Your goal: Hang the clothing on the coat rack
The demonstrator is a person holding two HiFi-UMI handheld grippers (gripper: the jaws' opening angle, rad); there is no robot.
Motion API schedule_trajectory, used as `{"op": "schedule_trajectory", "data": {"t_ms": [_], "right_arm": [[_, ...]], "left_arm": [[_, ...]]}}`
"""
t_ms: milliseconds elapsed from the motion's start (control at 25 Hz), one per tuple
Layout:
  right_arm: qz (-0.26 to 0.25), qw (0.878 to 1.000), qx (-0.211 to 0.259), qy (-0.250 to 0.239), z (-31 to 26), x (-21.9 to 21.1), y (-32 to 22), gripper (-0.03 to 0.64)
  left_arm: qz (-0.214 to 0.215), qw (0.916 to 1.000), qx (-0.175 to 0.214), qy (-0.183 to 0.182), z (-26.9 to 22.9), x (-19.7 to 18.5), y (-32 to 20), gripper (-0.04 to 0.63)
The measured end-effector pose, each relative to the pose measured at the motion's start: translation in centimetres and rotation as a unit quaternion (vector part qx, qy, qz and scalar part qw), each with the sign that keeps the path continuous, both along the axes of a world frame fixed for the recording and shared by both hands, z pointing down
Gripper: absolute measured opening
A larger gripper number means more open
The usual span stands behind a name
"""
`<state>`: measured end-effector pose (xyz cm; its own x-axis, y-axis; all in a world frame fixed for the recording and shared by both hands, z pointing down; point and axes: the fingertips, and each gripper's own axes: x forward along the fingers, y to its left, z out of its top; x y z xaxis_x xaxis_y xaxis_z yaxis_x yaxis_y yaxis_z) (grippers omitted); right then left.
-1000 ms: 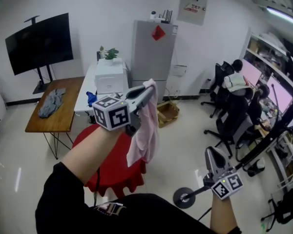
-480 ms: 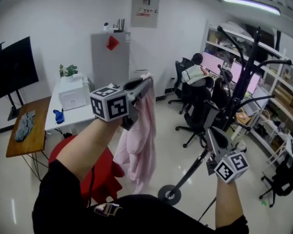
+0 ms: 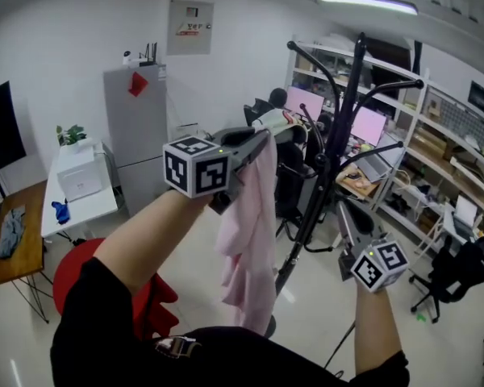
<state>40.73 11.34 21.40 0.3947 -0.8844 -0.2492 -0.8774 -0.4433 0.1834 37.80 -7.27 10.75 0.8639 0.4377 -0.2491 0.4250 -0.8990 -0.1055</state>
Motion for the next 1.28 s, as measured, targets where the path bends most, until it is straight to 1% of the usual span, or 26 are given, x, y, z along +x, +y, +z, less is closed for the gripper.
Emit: {"op": "schedule_trajectory", "data": {"t_ms": [200,320,440,720,960,1280], "right_arm": [[0.009,1.0,-0.002,-0.011,1.3,1.1,2.4,0.04],[0.01,1.0,0.003,-0.018,1.9,1.6,3.2,0.039],[0.009,1.0,0.01,-0.026,2.4,2.0,3.6,0.039],[-0.002,0.999,0.027,-0.039,2.7,2.8,3.2,0.04],[-0.009,0.999,0.031,-0.044,3.0,3.2,2.5,0.039],[-0.01,0.998,0.034,-0.045,2.9,3.6,2.5,0.04]], "left_arm": [[0.035,0.9986,0.038,0.007,-0.5,-0.9,5.3,0.012],[0.038,0.9976,0.058,0.001,-0.3,-1.4,7.2,0.012],[0.042,0.9966,0.07,-0.008,-0.1,-1.8,8.4,0.012],[0.053,0.9952,0.082,-0.014,-0.7,-2.4,10.2,0.012],[0.061,0.9943,0.085,-0.023,-0.5,-2.9,10.7,0.012],[0.071,0.9938,0.083,-0.019,-0.8,-2.9,11.6,0.012]]}}
